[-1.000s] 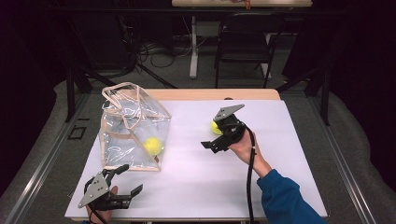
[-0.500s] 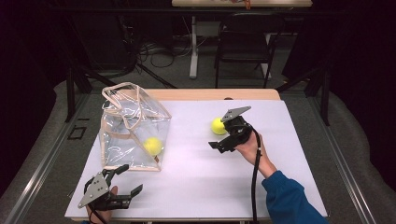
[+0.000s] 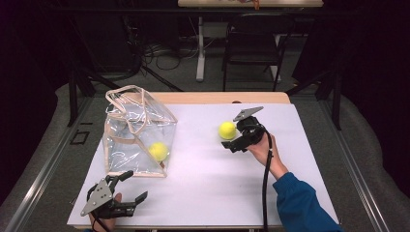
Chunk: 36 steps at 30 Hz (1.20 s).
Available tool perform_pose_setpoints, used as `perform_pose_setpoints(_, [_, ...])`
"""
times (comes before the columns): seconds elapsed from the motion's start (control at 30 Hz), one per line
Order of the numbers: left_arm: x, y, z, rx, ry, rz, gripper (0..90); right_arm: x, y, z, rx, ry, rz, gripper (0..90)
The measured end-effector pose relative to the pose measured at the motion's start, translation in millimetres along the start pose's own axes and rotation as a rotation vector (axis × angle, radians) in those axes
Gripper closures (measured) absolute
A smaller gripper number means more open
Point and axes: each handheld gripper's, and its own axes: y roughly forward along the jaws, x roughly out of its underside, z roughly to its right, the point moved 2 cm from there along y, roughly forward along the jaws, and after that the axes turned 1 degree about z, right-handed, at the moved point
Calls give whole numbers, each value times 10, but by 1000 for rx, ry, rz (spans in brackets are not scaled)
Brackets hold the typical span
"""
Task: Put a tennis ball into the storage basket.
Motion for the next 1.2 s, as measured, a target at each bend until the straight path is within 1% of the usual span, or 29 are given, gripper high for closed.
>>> perform_pose_setpoints(0.1, [1,-3,0,1,-3,4,158,-6,32,29,14,-8,-16,0])
perform_pose_setpoints(0.33, [2,-3,1,1,-3,4,159,-34,77,106,29,1,-23,0])
perform_pose_setpoints(0.57, [9,-10,-2,-2,-5,3,158,-45,115,200,31,31,-27,0])
perform_pose_setpoints(0.67, [13,-13,-5,-3,-4,2,158,-52,131,243,33,28,-31,0])
perform_pose_setpoints(0.73, [14,-18,-6,-6,-6,2,158,-65,148,269,18,34,-30,0])
perform_pose_setpoints(0.77, [13,-23,-5,-6,-5,0,158,-71,159,279,24,32,-30,0])
perform_pose_setpoints(0.83, [13,-26,-2,-4,-5,0,158,-76,197,288,26,27,-31,0])
perform_pose_setpoints(1.0, [14,-25,0,-1,-3,-1,158,-69,279,302,25,31,-59,0])
perform_pose_setpoints(1.13, [14,-21,3,-4,0,0,158,-73,360,312,30,40,-63,0])
perform_pose_setpoints(1.2, [15,-27,4,-5,0,0,158,-79,400,324,16,47,-72,0])
